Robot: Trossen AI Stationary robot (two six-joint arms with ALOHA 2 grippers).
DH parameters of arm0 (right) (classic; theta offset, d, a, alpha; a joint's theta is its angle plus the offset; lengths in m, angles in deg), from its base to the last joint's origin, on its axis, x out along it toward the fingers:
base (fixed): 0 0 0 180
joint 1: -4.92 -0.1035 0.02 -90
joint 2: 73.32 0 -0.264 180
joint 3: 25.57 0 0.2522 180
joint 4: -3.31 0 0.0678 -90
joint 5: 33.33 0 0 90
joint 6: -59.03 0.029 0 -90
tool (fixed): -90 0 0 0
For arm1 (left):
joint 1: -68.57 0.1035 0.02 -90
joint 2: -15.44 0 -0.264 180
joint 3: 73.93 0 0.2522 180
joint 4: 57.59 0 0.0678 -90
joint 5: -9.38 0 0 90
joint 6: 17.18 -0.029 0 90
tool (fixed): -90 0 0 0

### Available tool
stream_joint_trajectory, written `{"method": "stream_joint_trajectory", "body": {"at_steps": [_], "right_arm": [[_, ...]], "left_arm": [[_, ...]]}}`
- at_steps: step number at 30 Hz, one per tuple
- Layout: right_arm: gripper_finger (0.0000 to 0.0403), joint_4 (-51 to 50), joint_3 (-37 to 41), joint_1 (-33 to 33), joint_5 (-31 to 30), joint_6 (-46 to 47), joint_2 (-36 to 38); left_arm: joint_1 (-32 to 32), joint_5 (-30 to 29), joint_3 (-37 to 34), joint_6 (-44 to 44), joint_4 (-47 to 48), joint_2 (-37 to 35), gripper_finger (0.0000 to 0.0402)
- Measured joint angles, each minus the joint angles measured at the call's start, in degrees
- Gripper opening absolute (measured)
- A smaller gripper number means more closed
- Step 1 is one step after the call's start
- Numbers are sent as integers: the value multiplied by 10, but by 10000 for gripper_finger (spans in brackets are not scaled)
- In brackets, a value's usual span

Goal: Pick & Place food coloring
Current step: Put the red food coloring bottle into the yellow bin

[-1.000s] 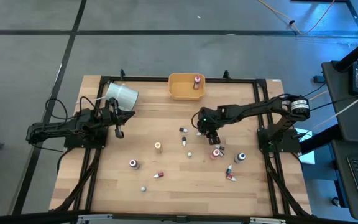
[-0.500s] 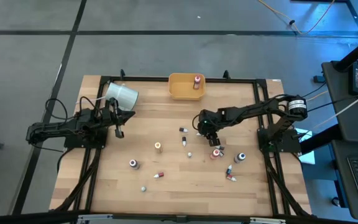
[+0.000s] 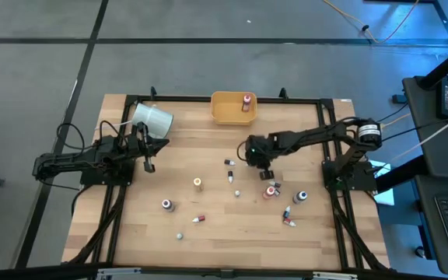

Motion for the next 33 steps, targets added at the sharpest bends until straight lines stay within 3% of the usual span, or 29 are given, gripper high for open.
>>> {"method": "stream_joint_trajectory", "body": {"at_steps": [4, 11, 21, 33], "right_arm": [[73, -51, -79, 29, -25, 0, 12], [73, -25, -224, 108, -25, 13, 12], [77, 79, -298, 173, -18, 13, -3], [78, -48, -449, 213, 19, 59, -183]], "left_arm": [[0, 0, 0, 4, 0, 0, 12], [0, 0, 0, 4, 2, 0, 8], [0, 0, 0, 3, 2, 0, 12], [0, -2, 0, 3, 2, 0, 12]]}}
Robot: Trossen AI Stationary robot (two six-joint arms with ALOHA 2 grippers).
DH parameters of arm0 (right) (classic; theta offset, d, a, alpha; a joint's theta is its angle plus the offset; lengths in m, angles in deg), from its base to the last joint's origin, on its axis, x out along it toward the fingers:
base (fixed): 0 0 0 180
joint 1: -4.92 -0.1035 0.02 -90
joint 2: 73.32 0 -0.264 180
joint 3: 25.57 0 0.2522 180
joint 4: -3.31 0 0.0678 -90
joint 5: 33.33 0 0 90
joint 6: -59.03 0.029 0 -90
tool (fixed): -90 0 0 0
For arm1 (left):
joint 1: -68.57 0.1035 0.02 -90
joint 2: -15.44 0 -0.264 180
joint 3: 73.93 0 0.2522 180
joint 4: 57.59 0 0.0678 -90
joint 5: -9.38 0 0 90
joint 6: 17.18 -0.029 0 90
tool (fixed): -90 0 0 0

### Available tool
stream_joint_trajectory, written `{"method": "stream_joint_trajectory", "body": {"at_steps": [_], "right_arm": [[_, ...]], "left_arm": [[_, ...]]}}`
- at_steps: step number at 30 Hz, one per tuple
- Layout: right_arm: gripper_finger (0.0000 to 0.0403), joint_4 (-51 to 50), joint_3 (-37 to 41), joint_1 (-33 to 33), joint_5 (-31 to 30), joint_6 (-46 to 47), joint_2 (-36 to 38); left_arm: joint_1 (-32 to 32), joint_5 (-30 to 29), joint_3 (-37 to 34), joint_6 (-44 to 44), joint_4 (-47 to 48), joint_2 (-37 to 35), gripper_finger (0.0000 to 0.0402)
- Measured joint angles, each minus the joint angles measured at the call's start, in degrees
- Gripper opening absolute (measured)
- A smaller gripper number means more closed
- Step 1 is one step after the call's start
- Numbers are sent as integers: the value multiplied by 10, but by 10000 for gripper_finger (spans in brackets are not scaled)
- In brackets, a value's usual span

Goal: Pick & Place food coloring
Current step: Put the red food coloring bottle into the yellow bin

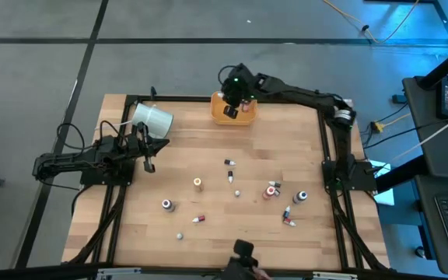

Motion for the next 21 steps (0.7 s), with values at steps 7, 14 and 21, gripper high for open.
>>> {"method": "stream_joint_trajectory", "body": {"at_steps": [7, 14, 21], "right_arm": [[78, -38, -38, 6, 0, 15, -90], [78, -46, -39, 4, 2, 30, -134], [79, -50, -39, 1, 5, 31, -140]], "left_arm": [[0, 0, 0, 0, 0, 0, 10], [0, 1, 0, 0, 0, 0, 10], [0, 1, 0, 0, 1, 0, 11]]}}
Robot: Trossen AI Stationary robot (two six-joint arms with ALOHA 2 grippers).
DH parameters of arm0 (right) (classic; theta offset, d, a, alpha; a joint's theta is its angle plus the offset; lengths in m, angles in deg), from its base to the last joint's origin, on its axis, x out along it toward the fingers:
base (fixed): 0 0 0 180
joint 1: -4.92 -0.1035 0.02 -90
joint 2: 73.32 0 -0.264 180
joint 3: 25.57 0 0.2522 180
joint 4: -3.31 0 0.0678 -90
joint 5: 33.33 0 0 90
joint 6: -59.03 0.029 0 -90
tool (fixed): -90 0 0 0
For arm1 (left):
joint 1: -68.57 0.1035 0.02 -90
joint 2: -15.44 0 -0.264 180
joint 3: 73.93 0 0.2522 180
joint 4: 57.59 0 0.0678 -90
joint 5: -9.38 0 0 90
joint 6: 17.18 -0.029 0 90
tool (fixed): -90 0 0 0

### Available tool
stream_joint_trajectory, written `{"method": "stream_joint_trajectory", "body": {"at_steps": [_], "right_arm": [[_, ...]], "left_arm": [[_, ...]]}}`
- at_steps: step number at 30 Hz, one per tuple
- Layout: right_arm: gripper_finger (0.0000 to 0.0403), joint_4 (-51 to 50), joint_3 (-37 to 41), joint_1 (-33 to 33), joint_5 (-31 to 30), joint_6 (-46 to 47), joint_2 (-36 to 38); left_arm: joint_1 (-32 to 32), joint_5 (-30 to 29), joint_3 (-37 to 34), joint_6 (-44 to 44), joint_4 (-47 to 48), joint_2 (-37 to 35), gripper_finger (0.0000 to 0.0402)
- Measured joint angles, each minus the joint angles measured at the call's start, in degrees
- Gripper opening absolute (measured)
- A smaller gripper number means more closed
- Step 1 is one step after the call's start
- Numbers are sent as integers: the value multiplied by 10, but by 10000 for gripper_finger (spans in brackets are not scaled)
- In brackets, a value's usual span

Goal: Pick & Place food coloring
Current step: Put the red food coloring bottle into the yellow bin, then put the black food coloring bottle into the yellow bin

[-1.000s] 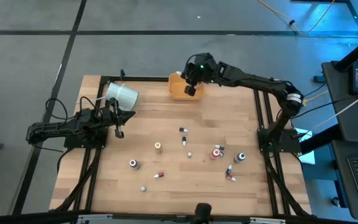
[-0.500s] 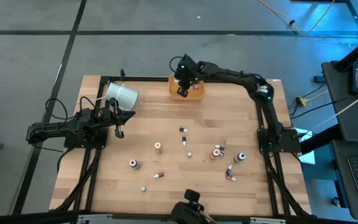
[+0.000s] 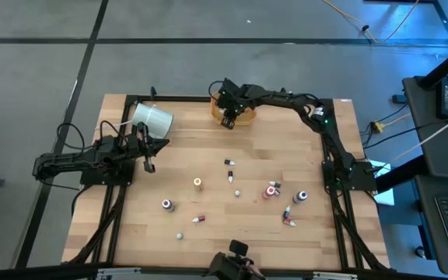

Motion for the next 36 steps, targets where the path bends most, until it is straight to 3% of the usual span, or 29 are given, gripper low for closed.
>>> {"method": "stream_joint_trajectory", "body": {"at_steps": [7, 19, 29, 36], "right_arm": [[89, 0, 0, 0, 0, -1, 0], [168, -1, 1, -2, 0, 19, 13], [174, 20, 11, -70, 0, 16, 164], [174, 176, 194, -114, 0, 22, 302]], "left_arm": [[0, 0, 0, 0, -4, 0, 9], [0, 1, 0, 0, -50, 0, 13], [0, 23, 0, 2, -123, 0, 14], [0, 75, 0, 1, -147, 0, 17]]}}
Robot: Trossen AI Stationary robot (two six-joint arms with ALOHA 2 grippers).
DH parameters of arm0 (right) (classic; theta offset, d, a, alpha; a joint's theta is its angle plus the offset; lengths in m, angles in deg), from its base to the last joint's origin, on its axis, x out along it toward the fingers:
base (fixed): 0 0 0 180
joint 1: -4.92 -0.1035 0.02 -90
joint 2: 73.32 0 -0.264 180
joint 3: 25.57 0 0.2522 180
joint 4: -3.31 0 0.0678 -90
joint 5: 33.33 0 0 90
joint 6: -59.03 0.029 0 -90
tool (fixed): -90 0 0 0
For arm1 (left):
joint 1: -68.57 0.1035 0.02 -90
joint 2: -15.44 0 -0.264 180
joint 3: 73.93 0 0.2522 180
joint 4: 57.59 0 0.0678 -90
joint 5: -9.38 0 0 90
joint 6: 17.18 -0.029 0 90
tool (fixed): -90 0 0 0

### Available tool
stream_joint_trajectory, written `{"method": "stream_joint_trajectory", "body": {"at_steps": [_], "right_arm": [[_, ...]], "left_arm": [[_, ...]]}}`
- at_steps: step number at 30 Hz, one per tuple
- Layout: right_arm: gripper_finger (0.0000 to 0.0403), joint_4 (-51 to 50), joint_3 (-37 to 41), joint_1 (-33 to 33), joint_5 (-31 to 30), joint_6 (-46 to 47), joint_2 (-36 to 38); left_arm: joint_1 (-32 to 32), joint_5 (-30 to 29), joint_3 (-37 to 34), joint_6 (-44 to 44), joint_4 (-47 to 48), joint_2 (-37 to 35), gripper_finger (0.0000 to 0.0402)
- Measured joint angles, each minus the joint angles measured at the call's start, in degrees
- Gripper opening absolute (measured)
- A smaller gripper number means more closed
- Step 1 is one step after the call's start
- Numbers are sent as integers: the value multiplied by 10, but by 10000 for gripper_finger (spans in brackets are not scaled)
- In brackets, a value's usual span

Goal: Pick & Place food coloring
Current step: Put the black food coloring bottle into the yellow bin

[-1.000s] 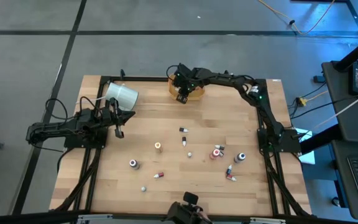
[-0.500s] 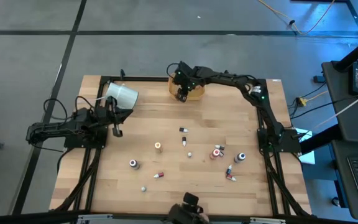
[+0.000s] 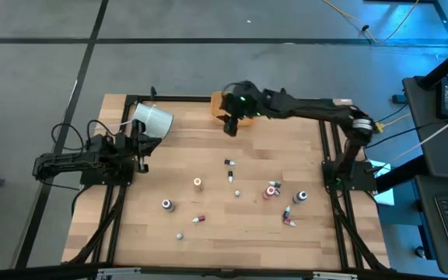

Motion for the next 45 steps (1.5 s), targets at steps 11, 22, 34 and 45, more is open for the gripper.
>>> {"method": "stream_joint_trajectory", "body": {"at_steps": [11, 22, 34, 45], "right_arm": [[174, 169, 252, -8, -19, 92, 203], [174, 173, 285, -11, -31, 129, 232], [174, 171, 285, -11, -31, 157, 232], [174, 170, 285, -11, -31, 159, 232]], "left_arm": [[0, 4, 0, -1, -41, 0, 17], [0, 6, 0, 0, -41, 0, 18], [0, -1, 0, 18, -41, 0, 29], [0, -43, 0, 93, -40, 0, 135]]}}
